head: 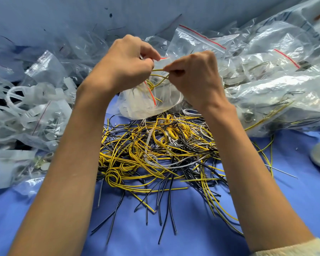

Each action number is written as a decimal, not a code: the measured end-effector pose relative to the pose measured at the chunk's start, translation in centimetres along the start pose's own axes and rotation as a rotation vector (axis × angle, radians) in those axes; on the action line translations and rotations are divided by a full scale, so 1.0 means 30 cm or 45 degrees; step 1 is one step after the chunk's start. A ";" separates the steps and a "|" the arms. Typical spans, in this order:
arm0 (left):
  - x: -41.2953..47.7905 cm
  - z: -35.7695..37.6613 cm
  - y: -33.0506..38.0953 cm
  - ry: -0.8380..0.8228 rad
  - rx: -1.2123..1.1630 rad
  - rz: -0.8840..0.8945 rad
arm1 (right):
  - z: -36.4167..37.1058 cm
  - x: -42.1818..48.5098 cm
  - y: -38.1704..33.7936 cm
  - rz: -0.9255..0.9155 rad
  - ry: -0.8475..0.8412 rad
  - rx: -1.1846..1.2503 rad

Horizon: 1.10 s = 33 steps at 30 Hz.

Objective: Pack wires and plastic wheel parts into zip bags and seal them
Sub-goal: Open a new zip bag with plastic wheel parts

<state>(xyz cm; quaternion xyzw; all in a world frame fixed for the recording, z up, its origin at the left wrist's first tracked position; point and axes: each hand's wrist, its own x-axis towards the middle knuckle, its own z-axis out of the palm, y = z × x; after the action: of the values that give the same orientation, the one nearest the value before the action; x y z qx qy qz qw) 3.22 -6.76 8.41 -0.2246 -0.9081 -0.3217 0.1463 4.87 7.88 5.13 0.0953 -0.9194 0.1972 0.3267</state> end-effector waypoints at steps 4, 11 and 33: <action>0.009 0.000 -0.010 0.033 0.001 0.004 | -0.022 0.011 0.002 0.057 0.109 -0.022; 0.010 0.010 -0.007 0.002 0.021 0.020 | 0.037 -0.018 -0.049 -0.105 0.011 -0.011; 0.000 0.033 0.012 -0.214 0.030 0.148 | 0.031 -0.061 -0.008 -0.032 -1.125 -0.050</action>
<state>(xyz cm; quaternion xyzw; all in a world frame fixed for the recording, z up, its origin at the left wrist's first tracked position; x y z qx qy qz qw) 3.28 -5.87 7.85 -0.3014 -0.9063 -0.2820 0.0906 5.83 7.34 3.37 0.1754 -0.9731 0.1160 -0.0937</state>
